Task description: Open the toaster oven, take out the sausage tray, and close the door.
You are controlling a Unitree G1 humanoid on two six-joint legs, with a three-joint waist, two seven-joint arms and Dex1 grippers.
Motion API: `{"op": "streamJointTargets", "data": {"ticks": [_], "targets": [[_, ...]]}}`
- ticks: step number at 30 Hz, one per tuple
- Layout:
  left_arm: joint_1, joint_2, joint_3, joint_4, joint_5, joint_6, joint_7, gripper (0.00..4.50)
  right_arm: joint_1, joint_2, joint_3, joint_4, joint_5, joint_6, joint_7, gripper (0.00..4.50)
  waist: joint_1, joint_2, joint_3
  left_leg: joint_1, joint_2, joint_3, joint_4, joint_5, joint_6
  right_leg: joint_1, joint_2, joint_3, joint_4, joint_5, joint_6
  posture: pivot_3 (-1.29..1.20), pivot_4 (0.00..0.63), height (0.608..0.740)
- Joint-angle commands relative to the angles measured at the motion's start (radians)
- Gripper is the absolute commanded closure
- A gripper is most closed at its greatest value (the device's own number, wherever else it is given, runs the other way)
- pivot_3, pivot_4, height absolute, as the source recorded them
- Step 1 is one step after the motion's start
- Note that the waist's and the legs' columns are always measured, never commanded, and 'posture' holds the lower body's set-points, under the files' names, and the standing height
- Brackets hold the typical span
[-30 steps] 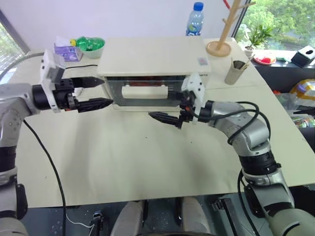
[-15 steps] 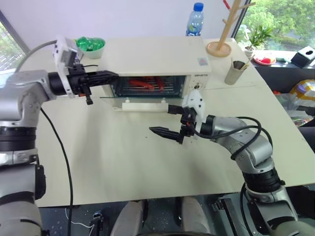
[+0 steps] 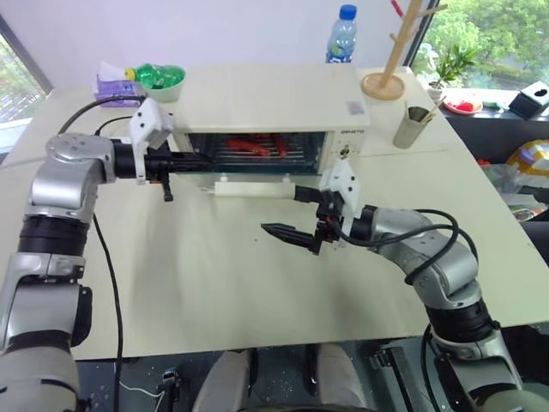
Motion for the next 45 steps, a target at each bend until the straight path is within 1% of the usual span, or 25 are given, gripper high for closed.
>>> {"op": "streamJointTargets", "data": {"ticks": [1, 5, 8, 11, 15, 18, 20, 25, 29, 34, 41, 44, 45], "targets": [[-0.032, 0.001, 0.023, -0.007, 0.000, -0.005, -0.011, 4.47, 0.013, -0.037, -0.038, -0.019, -0.012, 0.000, -0.012, 0.00, 0.000, 0.000, 0.000, 0.000, 0.000, 0.000, 0.001, 0.000, 0.000, 0.000, 0.000, 0.000, 0.000, 0.000, 0.000, 0.00, 0.150, 0.739], [-0.020, -0.003, 0.028, -0.015, -0.002, 0.001, -0.013, 4.47, 0.044, -0.096, -0.070, -0.032, -0.003, 0.008, 0.000, 0.00, 0.001, 0.000, 0.000, 0.000, 0.000, 0.000, 0.001, 0.000, 0.000, 0.001, 0.000, 0.000, 0.000, 0.000, 0.000, 0.00, 0.150, 0.739], [0.008, -0.008, 0.037, -0.045, -0.016, 0.025, -0.008, 4.47, 0.093, -0.177, -0.125, -0.077, 0.029, 0.035, 0.038, 0.00, 0.003, 0.000, 0.000, 0.000, 0.000, 0.000, 0.002, 0.000, 0.001, 0.001, 0.000, 0.000, 0.000, 0.000, 0.000, 0.00, 0.150, 0.739], [0.061, -0.013, 0.041, -0.091, -0.024, 0.045, 0.001, 4.47, 0.162, -0.275, -0.242, -0.149, 0.133, 0.084, 0.106, 0.00, 0.004, 0.000, 0.000, -0.001, 0.000, 0.000, 0.002, -0.001, 0.002, 0.001, 0.000, 0.000, 0.000, 0.000, 0.001, 0.00, 0.150, 0.739], [0.130, -0.022, 0.049, -0.157, -0.039, 0.076, 0.020, 4.47, 0.223, -0.365, -0.370, -0.198, 0.248, 0.134, 0.165, 0.00, 0.002, -0.001, 0.000, -0.001, 0.001, 0.001, 0.004, -0.002, 0.003, 0.002, 0.000, 0.000, 0.000, 0.000, 0.001, 0.00, 0.150, 0.739], [0.203, -0.036, 0.053, -0.225, -0.057, 0.105, 0.045, 4.47, 0.240, -0.416, -0.471, -0.183, 0.306, 0.167, 0.170, 0.00, 0.004, -0.001, 0.000, -0.001, 0.001, 0.001, 0.006, -0.002, 0.003, 0.003, 0.000, 0.000, 0.000, 0.000, 0.001, 0.00, 0.150, 0.739], [0.234, -0.043, 0.054, -0.256, -0.065, 0.120, 0.062, 4.47, 0.237, -0.429, -0.494, -0.162, 0.311, 0.172, 0.155, 0.00, 0.006, -0.001, 0.000, -0.001, 0.001, 0.001, 0.007, -0.002, 0.004, 0.004, 0.000, 0.000, -0.001, 0.000, 0.001, 0.00, 0.150, 0.739], [0.307, -0.069, 0.046, -0.318, -0.068, 0.138, 0.106, 4.47, 0.213, -0.422, -0.497, -0.106, 0.290, 0.160, 0.109, 0.00, 0.008, -0.002, 0.000, -0.001, 0.001, 0.001, 0.008, -0.002, 0.004, 0.004, -0.001, 0.000, -0.001, 0.000, 0.001, 0.00, 0.150, 0.739], [0.346, -0.077, 0.032, -0.327, -0.050, 0.122, 0.127, 4.47, 0.191, -0.408, -0.475, -0.082, 0.275, 0.146, 0.076, 0.00, 0.011, -0.002, 0.000, -0.001, 0.000, 0.001, 0.008, -0.002, 0.004, 0.004, -0.001, 0.000, -0.001, 0.000, 0.001, 0.00, 0.150, 0.739], [0.350, -0.078, -0.002, -0.252, 0.028, 0.046, 0.155, 4.47, 0.161, -0.388, -0.434, -0.075, 0.265, 0.132, 0.054, 0.00, 0.017, -0.002, 0.000, -0.001, 0.000, 0.001, 0.008, -0.002, 0.004, 0.004, -0.001, 0.000, -0.001, 0.000, 0.001, 0.00, 0.150, 0.739], [0.346, -0.074, -0.032, -0.165, 0.119, -0.067, 0.177, 4.47, 0.131, -0.374, -0.417, -0.053, 0.253, 0.121, 0.037, 0.00, 0.029, -0.002, 0.000, -0.001, 0.000, 0.002, 0.007, -0.002, 0.004, 0.004, -0.001, 0.000, -0.002, 0.000, 0.001, 0.00, 0.150, 0.739], [0.349, -0.075, -0.032, -0.155, 0.130, -0.093, 0.179, 4.47, 0.122, -0.370, -0.411, -0.051, 0.251, 0.121, 0.034, 0.00, 0.029, -0.002, 0.000, -0.001, 0.000, 0.002, 0.008, -0.002, 0.004, 0.004, -0.001, 0.000, -0.002, 0.000, 0.001, 0.00, 0.150, 0.739], [0.345, -0.075, -0.013, -0.174, 0.103, -0.064, 0.177, 4.47, 0.120, -0.370, -0.408, -0.052, 0.251, 0.121, 0.034, 0.00, 0.029, -0.002, 0.000, -0.001, 0.000, 0.002, 0.008, -0.002, 0.004, 0.004, -0.001, 0.000, -0.002, 0.000, 0.001, 0.00, 0.150, 0.739]]}}
